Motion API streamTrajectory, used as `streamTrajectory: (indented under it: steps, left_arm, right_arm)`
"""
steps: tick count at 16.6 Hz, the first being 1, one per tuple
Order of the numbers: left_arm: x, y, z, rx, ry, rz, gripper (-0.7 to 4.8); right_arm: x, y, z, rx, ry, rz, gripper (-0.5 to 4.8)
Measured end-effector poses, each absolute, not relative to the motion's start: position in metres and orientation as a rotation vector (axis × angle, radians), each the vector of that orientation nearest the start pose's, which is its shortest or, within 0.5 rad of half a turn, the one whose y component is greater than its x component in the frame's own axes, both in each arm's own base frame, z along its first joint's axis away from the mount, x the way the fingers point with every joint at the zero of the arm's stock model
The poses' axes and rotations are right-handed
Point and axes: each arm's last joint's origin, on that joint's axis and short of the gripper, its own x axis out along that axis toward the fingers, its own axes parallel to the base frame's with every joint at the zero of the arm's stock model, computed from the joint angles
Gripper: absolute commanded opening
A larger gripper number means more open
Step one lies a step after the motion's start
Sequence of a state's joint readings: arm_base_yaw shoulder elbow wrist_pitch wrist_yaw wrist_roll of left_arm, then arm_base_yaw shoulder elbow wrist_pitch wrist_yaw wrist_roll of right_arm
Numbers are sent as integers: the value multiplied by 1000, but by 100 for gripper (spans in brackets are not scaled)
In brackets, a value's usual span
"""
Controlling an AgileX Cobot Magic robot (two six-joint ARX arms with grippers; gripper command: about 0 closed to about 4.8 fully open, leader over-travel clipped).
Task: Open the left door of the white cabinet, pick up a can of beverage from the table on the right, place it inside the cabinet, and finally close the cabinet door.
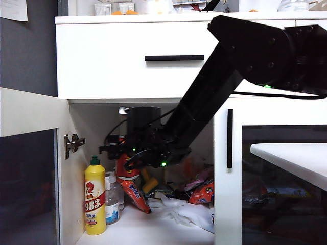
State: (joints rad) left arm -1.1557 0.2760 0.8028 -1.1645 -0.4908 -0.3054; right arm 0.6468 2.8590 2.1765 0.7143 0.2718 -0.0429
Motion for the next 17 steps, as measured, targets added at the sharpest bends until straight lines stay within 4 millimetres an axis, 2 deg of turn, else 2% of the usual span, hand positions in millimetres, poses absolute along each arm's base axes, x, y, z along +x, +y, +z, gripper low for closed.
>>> streamTrajectory:
  steps: [2, 7, 12, 13, 14, 17]
  left_arm:
    - [21, -14, 295, 179, 523, -565, 458]
    - [18, -7, 294, 151, 503, -570, 458]
    - [17, -4, 294, 140, 494, -572, 458]
    - [17, -4, 294, 140, 495, -572, 458]
    - [17, -4, 294, 139, 495, -571, 458]
    - [17, -4, 294, 139, 495, -571, 458]
  right_arm:
    - [479, 358, 71, -42, -19, 389, 273]
    - [484, 351, 73, -27, -27, 328, 273]
    - [483, 352, 73, -28, -26, 332, 274]
    - [483, 352, 73, -27, -26, 332, 319]
    - [483, 352, 73, -27, -26, 331, 470]
    - [483, 353, 83, 10, -75, 305, 479]
